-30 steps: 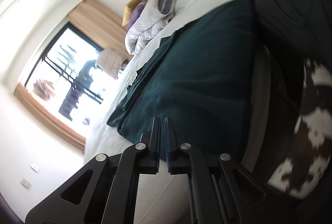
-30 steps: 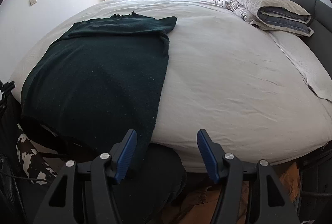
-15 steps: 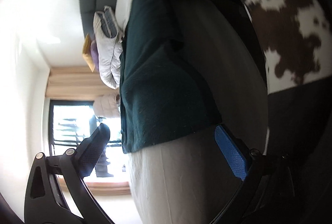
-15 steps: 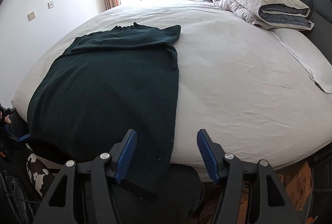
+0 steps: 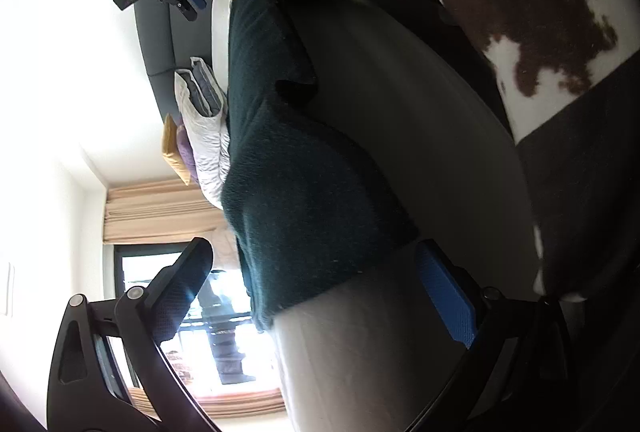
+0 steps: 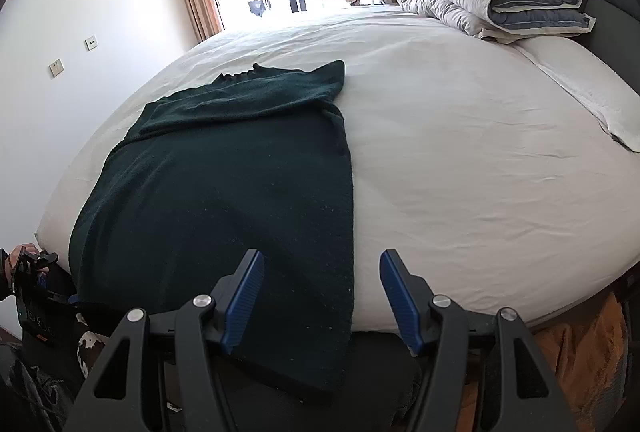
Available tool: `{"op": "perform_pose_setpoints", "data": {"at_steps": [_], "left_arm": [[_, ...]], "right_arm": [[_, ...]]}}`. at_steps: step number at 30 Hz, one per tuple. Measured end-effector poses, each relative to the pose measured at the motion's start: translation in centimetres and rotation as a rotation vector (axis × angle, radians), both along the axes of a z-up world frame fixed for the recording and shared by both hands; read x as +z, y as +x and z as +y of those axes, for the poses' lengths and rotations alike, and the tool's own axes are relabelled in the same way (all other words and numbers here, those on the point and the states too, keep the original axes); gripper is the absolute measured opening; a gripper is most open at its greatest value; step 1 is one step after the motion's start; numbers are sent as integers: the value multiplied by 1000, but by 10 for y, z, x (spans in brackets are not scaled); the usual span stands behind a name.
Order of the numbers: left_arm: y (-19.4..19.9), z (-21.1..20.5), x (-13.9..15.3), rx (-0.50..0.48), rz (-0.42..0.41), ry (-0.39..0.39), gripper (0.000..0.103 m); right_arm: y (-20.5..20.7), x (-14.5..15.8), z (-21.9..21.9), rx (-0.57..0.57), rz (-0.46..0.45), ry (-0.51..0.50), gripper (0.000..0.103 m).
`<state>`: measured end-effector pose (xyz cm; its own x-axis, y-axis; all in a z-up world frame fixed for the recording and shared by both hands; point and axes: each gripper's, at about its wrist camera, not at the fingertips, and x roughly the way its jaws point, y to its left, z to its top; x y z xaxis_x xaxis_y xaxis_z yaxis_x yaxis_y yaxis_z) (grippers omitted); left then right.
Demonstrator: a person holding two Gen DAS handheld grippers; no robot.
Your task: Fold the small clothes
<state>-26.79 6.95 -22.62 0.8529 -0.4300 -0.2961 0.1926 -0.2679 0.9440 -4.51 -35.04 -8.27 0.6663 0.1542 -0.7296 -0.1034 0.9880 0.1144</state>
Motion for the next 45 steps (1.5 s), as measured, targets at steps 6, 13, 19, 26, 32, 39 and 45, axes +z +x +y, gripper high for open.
{"op": "perform_pose_setpoints", "data": {"at_steps": [6,13,19,26,32,39,45], "left_arm": [[4,-11,11,-11,32,-44,56],[-9,-25,38,25,126,-175,12],[6,-40,73,159,230,-322,7],[43,-33,146,419,372,-653,6],[63,-28,181,502,414,-808,6],[73,-25,202,526,438,-889,6],[70,-26,214,530,430,-920,6]], "right_arm": [[-1,-2,-1,-18,-1,27,64],[-4,-5,2,1,5,28,64],[-7,-4,7,19,6,-17,64],[-24,-1,21,120,12,-104,64],[-49,1,45,261,23,-250,64],[-71,-9,92,413,33,-359,64],[-73,-45,132,493,49,-598,61]]}}
